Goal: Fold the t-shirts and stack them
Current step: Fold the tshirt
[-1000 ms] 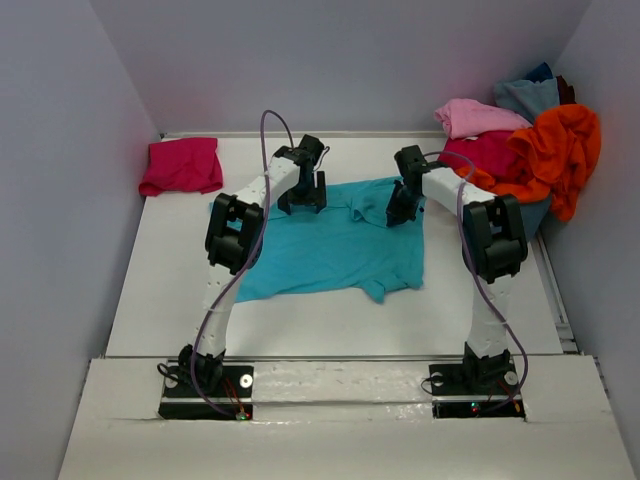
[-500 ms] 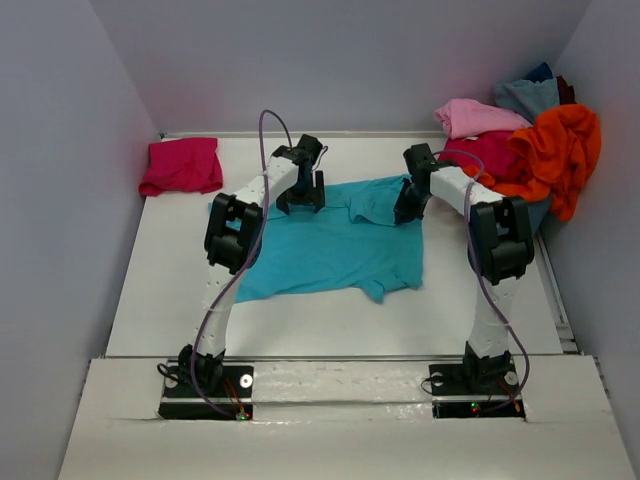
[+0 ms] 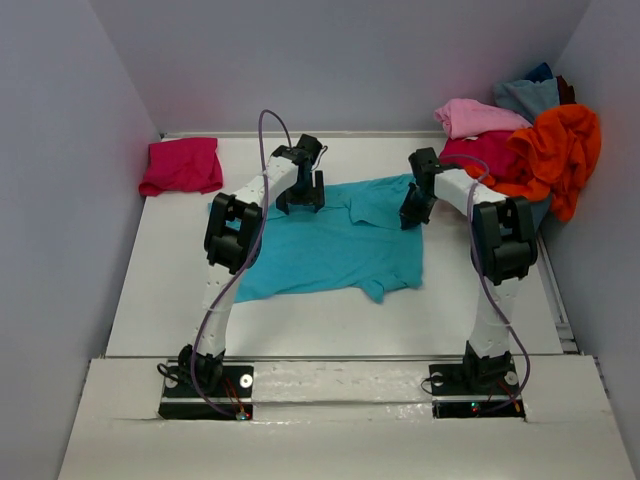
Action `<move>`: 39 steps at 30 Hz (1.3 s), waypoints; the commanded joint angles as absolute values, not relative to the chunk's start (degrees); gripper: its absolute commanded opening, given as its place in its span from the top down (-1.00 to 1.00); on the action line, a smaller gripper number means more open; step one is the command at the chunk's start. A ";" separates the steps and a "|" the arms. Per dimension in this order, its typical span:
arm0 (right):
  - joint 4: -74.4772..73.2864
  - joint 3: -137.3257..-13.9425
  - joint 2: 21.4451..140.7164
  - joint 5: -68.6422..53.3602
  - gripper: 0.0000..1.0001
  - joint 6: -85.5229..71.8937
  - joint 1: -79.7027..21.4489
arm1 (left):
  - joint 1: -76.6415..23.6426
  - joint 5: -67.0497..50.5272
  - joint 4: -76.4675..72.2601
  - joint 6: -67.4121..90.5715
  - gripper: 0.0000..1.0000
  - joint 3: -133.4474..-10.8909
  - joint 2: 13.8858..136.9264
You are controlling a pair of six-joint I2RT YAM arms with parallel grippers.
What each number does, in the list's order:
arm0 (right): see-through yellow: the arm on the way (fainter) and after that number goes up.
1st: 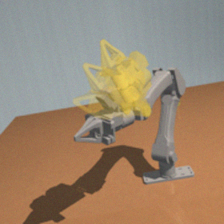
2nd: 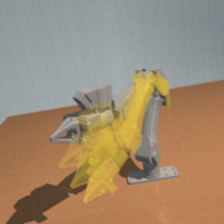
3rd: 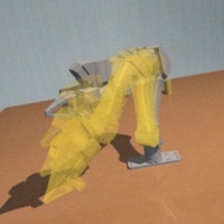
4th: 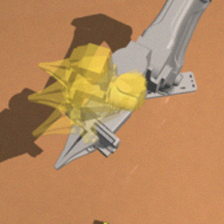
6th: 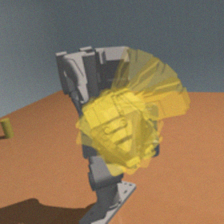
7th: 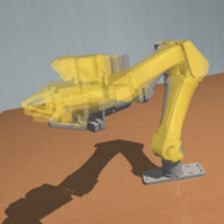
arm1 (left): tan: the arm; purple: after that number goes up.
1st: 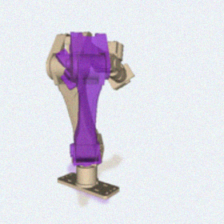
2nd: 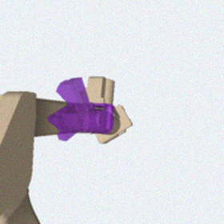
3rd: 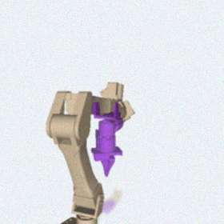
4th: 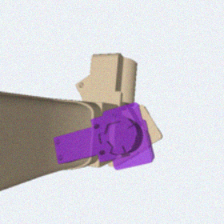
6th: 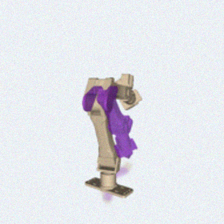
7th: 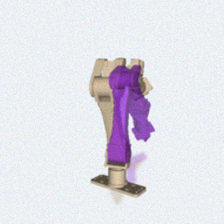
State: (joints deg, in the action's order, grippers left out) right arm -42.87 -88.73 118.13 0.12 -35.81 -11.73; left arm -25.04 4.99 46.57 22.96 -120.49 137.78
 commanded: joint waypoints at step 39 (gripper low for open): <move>-45.79 -96.32 113.99 -3.51 -0.30 -32.08 -9.67 | -24.43 5.19 48.96 22.32 -0.84 -121.64 134.74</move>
State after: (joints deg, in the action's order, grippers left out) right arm -44.58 -92.05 115.74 -2.79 -32.95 -10.09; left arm -25.04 4.95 46.61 22.72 -120.49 137.78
